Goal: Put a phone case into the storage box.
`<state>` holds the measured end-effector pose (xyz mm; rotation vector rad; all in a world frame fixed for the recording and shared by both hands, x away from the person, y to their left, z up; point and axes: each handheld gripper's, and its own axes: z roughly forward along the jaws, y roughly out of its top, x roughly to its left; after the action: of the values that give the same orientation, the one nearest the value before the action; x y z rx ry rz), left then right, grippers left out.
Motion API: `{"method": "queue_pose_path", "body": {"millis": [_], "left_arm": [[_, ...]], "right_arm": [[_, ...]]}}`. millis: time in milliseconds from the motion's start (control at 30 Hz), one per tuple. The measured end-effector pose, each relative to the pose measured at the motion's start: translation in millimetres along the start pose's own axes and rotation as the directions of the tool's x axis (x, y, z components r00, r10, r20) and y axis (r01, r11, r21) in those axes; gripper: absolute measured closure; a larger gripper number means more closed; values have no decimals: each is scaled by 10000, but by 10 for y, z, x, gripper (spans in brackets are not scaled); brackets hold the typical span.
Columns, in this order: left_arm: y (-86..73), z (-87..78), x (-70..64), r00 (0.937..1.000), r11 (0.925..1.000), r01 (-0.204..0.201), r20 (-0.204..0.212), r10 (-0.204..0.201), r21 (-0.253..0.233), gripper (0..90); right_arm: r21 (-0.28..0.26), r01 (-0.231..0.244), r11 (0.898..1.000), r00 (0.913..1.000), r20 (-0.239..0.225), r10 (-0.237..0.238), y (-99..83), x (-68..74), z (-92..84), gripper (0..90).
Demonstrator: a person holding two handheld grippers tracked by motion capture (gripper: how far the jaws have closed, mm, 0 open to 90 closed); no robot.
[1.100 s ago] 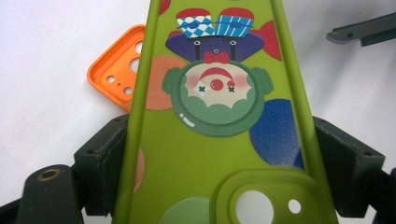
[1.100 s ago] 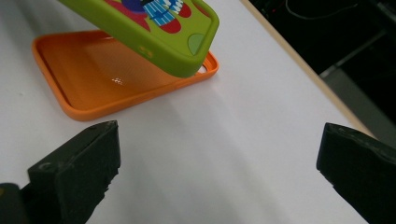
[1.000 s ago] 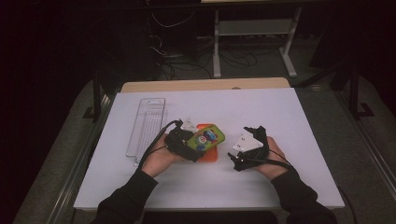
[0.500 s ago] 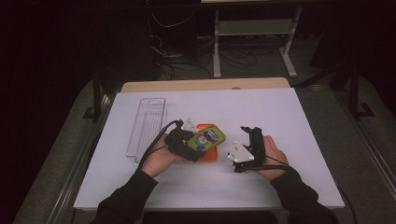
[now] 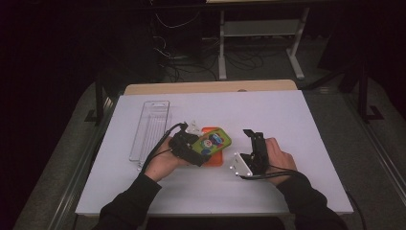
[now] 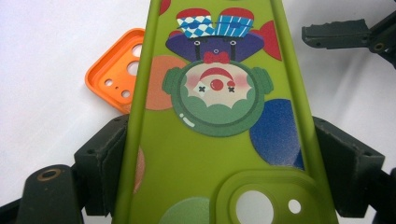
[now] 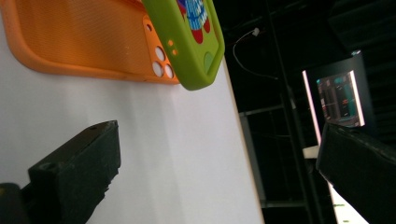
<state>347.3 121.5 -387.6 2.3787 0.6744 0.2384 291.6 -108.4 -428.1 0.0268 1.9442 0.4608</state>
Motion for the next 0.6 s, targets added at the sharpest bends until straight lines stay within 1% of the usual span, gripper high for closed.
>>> {"method": "queue_pose_path", "body": {"millis": [33,67,100,133,167,200,267,300,333,433,467,567,600], "left_arm": [[3,-2,0,10000,10000,2,9,-2,4,156],[6,-4,-1,10000,10000,18,38,-18,19,156],[11,-5,-3,10000,10000,10,53,-10,-10,156],[17,-11,-6,10000,10000,-33,53,33,-14,156],[24,-16,1,9998,9998,-195,25,196,-27,156],[29,-19,-4,9998,9998,-190,16,190,-54,156],[39,-26,-11,9998,9998,-194,51,194,-68,156],[40,-25,-20,9999,9999,-103,106,104,-78,156],[44,-26,-22,9998,9999,-133,123,134,-71,156],[52,-28,-27,9997,9997,-231,114,231,-51,156],[56,-31,-23,9995,9996,-295,125,295,-25,156],[61,-33,-27,9996,9997,-221,164,222,-55,156],[61,-33,-33,9997,9998,-154,174,156,-105,156]], "right_arm": [[-52,335,9994,9994,17,-335,4,7,4,0],[114,93,9999,9999,-64,-93,15,31,-10,0],[109,150,9998,9999,-2,-150,19,37,-10,0],[53,329,9994,9994,94,-329,21,37,-4,0],[20,486,9988,9986,205,-486,29,40,-4,0],[9,565,9984,9982,185,-565,34,42,-5,0],[-24,720,9974,9968,355,-719,50,56,-4,7],[-40,795,9968,9958,450,-792,57,64,-8,16],[-142,946,9954,9949,372,-940,63,64,-6,21],[-223,1133,9933,9923,533,-1120,96,89,-7,46],[-279,1328,9907,9894,635,-1308,105,97,-5,52],[-447,1514,9875,9855,847,-1473,141,119,6,72],[-569,1747,9830,9812,930,-1690,156,117,16,78]]}}
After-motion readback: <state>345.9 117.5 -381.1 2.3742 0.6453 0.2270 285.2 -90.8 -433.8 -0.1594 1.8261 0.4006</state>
